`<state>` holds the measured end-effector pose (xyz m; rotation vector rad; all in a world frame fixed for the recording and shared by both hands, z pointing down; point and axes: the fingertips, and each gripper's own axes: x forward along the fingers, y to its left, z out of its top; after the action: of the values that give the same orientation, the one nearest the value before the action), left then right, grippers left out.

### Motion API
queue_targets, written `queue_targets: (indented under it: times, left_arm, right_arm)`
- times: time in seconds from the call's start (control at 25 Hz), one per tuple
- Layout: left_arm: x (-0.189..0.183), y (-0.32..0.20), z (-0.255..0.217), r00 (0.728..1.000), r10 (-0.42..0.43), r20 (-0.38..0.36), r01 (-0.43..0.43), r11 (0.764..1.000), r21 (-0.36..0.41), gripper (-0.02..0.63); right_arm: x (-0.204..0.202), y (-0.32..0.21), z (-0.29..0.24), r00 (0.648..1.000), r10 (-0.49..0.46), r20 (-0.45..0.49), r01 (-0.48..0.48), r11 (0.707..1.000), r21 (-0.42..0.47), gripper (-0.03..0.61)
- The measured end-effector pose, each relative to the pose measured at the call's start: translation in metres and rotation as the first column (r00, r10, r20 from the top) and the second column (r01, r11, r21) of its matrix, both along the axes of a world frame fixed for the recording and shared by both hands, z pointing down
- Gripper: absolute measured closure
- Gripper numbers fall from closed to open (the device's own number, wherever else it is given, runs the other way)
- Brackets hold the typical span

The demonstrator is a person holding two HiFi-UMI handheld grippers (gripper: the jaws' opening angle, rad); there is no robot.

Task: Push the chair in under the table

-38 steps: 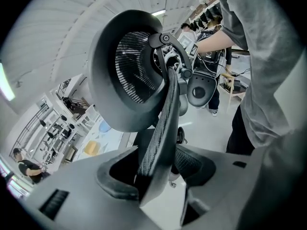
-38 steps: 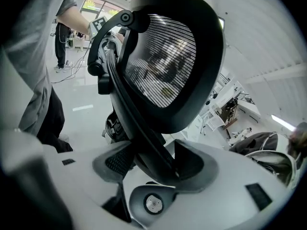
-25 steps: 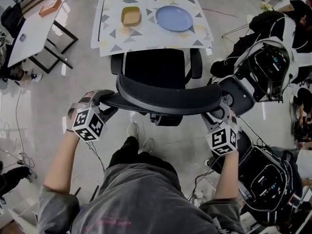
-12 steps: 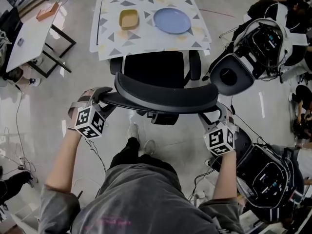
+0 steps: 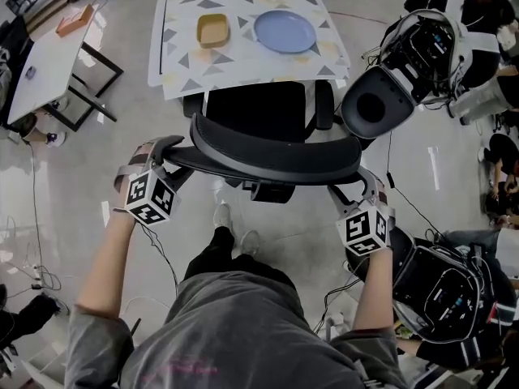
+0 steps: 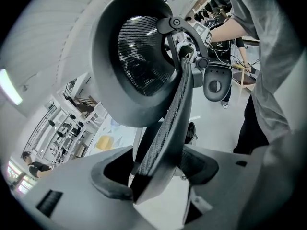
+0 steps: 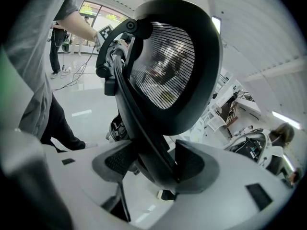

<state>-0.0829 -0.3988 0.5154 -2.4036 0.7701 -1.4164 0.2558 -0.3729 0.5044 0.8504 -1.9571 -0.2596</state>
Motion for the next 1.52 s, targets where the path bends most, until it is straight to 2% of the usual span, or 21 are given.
queue_targets:
  times: [0.24, 0.72, 0.96, 1.16, 1.36, 1.52]
  left_arm:
    - [-0.002, 0.007, -0.007, 1.0, -0.008, -0.02, 0.008, 1.0, 0.007, 0.31]
    - [-0.002, 0.023, -0.03, 0.997, -0.021, -0.07, 0.025, 0.998, 0.059, 0.31]
    - [0.002, 0.031, -0.046, 0.992, -0.042, -0.119, 0.052, 0.995, 0.083, 0.31]
    - [0.008, 0.038, -0.056, 0.99, -0.049, -0.132, 0.063, 0.992, 0.109, 0.311]
    - [0.01, 0.04, -0.065, 0.982, -0.07, -0.177, 0.093, 0.988, 0.123, 0.313]
    - [0.017, 0.05, -0.084, 0.963, -0.099, -0.249, 0.137, 0.981, 0.138, 0.336]
  right_arm:
    - [-0.003, 0.005, -0.004, 1.0, 0.021, 0.006, -0.021, 1.0, -0.003, 0.318]
    - [-0.015, 0.022, -0.032, 0.994, 0.02, 0.109, -0.026, 0.998, 0.059, 0.318]
    - [-0.015, 0.029, -0.052, 0.981, 0.03, 0.191, -0.048, 0.995, 0.089, 0.319]
    - [-0.015, 0.034, -0.063, 0.971, 0.022, 0.238, -0.052, 0.991, 0.121, 0.319]
    - [-0.016, 0.035, -0.074, 0.958, 0.019, 0.286, -0.061, 0.988, 0.14, 0.319]
    - [-0.014, 0.043, -0.088, 0.932, 0.017, 0.363, -0.075, 0.986, 0.146, 0.319]
